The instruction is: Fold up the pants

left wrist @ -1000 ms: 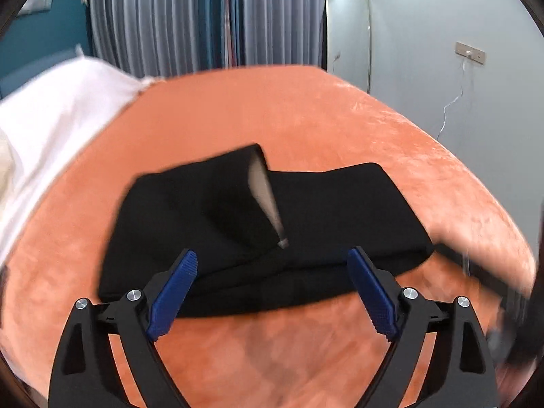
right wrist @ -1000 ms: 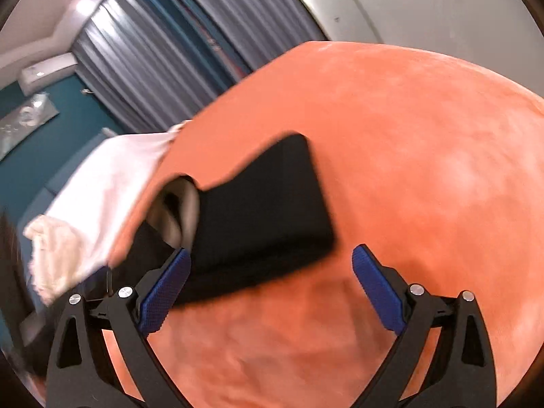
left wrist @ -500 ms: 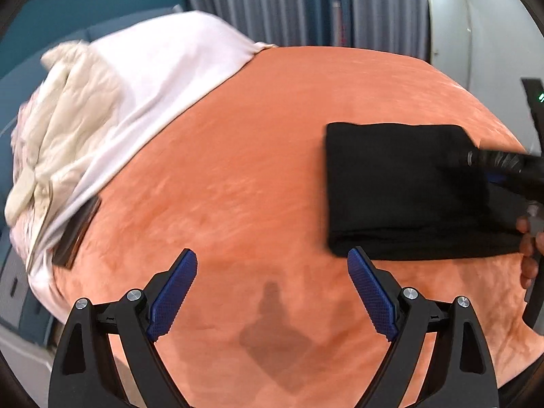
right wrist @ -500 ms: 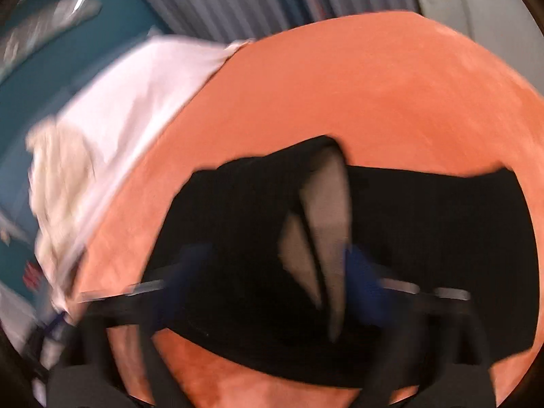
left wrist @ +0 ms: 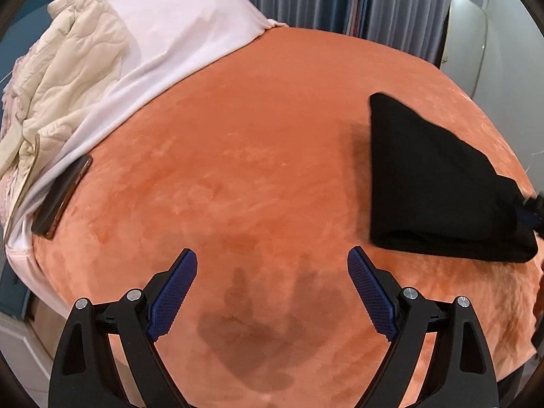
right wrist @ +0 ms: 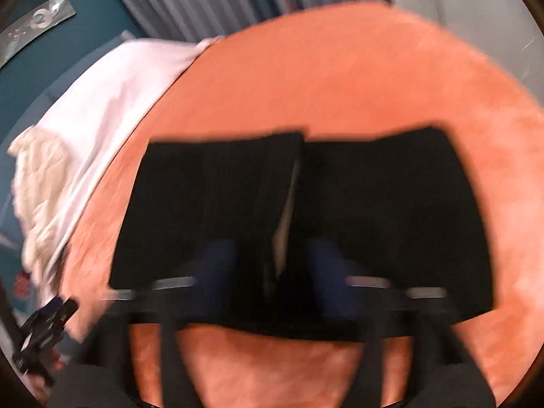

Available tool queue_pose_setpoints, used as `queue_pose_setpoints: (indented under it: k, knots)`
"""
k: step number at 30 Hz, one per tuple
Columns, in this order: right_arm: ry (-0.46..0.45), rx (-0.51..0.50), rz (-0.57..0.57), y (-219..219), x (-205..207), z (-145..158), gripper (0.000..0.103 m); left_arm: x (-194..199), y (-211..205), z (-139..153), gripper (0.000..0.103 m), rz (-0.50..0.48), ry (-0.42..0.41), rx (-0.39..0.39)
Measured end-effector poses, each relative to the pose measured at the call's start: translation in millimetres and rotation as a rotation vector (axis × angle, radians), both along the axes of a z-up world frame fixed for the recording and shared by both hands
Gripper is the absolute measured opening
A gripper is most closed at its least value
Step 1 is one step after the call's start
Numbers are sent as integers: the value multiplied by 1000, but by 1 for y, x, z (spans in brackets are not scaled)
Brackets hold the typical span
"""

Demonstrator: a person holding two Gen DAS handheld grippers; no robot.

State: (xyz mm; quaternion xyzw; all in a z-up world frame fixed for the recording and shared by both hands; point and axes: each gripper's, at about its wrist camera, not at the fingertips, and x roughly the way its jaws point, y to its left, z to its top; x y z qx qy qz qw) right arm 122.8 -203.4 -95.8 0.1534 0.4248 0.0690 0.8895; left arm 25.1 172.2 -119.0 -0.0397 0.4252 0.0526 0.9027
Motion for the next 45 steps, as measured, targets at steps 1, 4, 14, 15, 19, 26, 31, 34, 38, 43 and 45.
queue_pose_setpoints:
  k: [1, 4, 14, 15, 19, 26, 31, 34, 38, 43, 45]
  knots:
    - [-20, -17, -9, 1, 2, 3, 93, 0, -1, 0, 88, -3, -2, 8]
    - [32, 40, 10, 3, 22, -7, 93, 1, -4, -3, 88, -3, 5, 21]
    - [24, 52, 59, 41, 45, -27, 18, 2, -15, 1, 88, -8, 24, 54]
    - [22, 60, 68, 42, 49, -26, 17, 2, -17, 2, 88, -7, 24, 56]
    - [37, 27, 111, 54, 62, -17, 15, 3, -27, 6, 88, -6, 29, 66]
    - [-121, 98, 104, 0, 24, 76, 14, 1, -44, 12, 88, -27, 31, 120]
    - [-81, 52, -25, -64, 8, 62, 14, 3, -58, 9, 88, -43, 40, 116]
    - [39, 73, -103, -99, 12, 3, 14, 5, -71, 5, 88, -60, 50, 131]
    - [49, 148, -112, -108, 10, -40, 17, 7, -86, 0, 88, -84, 64, 169]
    - [7, 147, -91, -107, 3, -25, 21, 11, -91, -3, 88, -95, 87, 135]
    - [-38, 177, -115, -123, -13, -18, 26, 14, -83, -4, 88, -90, 101, 57]
